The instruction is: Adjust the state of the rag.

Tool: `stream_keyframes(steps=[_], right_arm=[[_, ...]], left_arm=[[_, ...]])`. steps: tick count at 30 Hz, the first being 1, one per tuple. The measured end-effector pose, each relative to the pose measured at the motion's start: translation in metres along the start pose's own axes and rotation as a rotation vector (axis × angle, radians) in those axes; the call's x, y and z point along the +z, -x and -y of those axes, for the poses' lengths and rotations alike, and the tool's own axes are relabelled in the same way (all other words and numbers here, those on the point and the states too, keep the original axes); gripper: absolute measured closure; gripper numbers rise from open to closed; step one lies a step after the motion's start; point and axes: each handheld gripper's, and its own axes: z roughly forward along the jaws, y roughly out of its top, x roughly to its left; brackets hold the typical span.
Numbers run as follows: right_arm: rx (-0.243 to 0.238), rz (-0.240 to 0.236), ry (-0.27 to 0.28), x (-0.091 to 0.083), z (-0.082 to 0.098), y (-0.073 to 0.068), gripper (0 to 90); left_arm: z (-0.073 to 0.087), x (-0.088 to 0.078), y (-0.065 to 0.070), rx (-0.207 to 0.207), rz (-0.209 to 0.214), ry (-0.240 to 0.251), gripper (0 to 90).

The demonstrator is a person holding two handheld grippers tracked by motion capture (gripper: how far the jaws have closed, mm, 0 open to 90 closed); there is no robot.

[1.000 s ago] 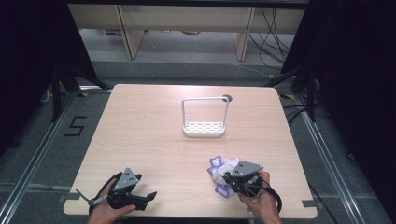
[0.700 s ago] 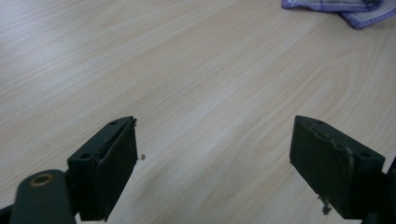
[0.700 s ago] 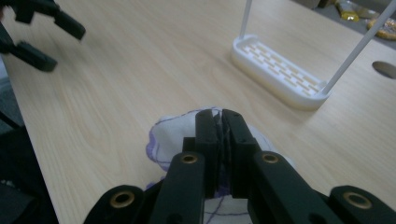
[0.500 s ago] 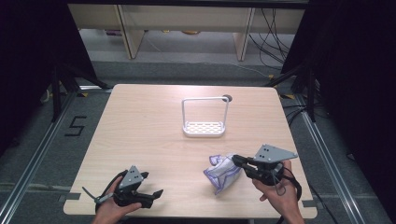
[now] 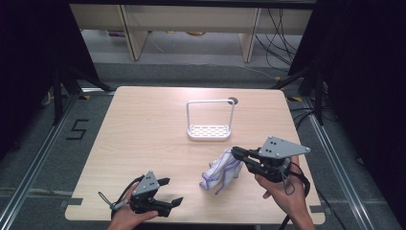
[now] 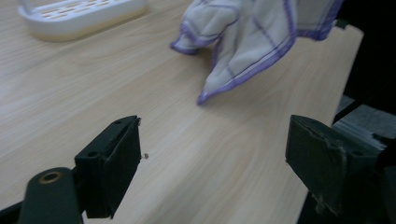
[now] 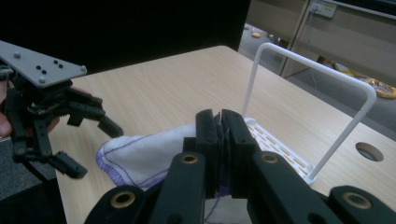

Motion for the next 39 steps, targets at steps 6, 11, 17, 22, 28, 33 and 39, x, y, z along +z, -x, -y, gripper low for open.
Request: stream_keyframes(steps=[6,11,17,22,28,33,39], right_arm=[[0.016,-0.008,0.007,0.004,-0.003,-0.003,86.3],[0.027,-0.021,-0.008,0.002,-0.004,-0.002,86.3],[0.021,-0.021,0.003,0.002,-0.001,0.000,86.3],[0.037,-0.028,0.013,-0.002,0.000,0.005,86.2],[0.051,-0.015,0.011,-0.010,0.001,0.010,86.3],[0.069,-0.054,0.014,-0.010,0.003,0.010,86.3],[0.074,-0.109,0.020,-0.002,0.001,0.001,86.3]], left_arm=[[-0.007,0.024,0.015,0.050,0.051,-0.010,19.8],[-0.014,0.052,0.023,0.082,0.080,-0.011,26.3],[-0.021,0.076,0.021,0.167,0.055,-0.016,49.3],[-0.032,0.061,0.009,0.208,0.057,0.028,87.3],[-0.052,0.004,0.001,0.194,0.054,0.093,87.9],[-0.071,-0.047,-0.001,0.204,0.045,0.127,87.9],[-0.093,-0.090,0.002,0.203,0.040,0.166,87.9]])
